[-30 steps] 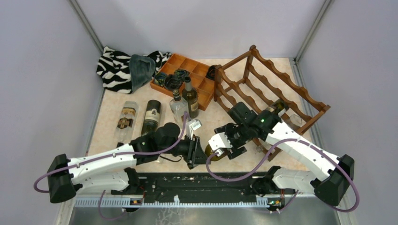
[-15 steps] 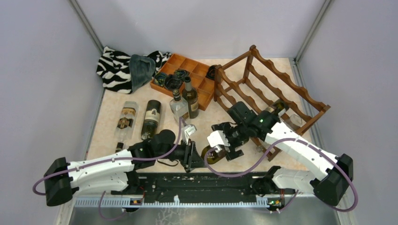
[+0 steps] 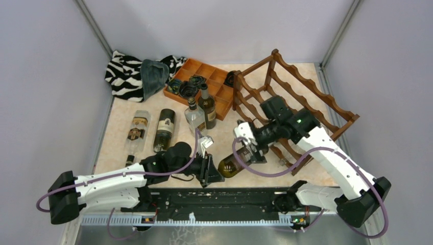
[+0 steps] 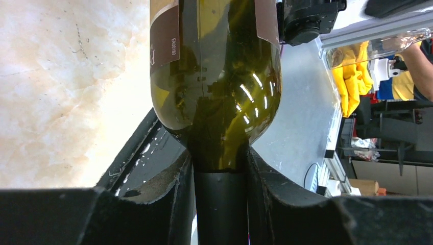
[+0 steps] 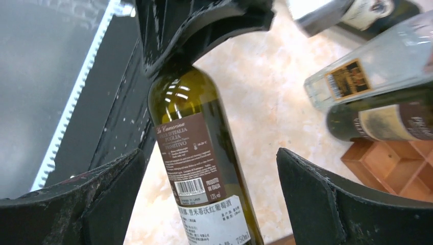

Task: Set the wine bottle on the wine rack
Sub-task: Pick up the wine bottle from the center of the board, then place the wine bottle in the wine rack.

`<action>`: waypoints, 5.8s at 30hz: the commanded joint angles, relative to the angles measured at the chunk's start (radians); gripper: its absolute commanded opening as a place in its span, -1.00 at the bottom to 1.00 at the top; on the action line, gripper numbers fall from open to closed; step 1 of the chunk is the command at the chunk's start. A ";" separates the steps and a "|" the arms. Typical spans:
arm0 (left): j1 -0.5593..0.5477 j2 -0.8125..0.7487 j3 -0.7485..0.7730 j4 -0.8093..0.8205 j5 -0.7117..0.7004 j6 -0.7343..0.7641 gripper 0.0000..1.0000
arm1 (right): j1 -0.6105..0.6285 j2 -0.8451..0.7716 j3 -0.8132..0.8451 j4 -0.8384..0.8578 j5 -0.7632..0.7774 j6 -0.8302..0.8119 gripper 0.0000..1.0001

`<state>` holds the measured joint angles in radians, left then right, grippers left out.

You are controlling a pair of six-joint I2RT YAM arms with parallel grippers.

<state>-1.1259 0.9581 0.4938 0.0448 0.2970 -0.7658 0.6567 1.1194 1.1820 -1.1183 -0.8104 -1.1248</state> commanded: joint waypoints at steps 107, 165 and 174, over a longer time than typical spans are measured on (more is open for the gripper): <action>-0.024 0.358 0.157 0.384 -0.331 0.401 -1.00 | -0.480 -0.113 0.084 0.184 0.359 0.709 -1.00; 0.022 1.068 0.752 0.486 -0.501 0.571 -1.00 | -0.481 -0.134 0.072 0.193 0.283 0.708 -1.00; 0.024 1.108 0.807 0.454 -0.516 0.553 -1.00 | -0.480 -0.135 0.065 0.195 0.282 0.708 -1.00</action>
<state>-1.1053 2.0628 1.2316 0.3943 -0.1951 -0.1940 0.1715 1.0313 1.2175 -0.9890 -0.3885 -0.4492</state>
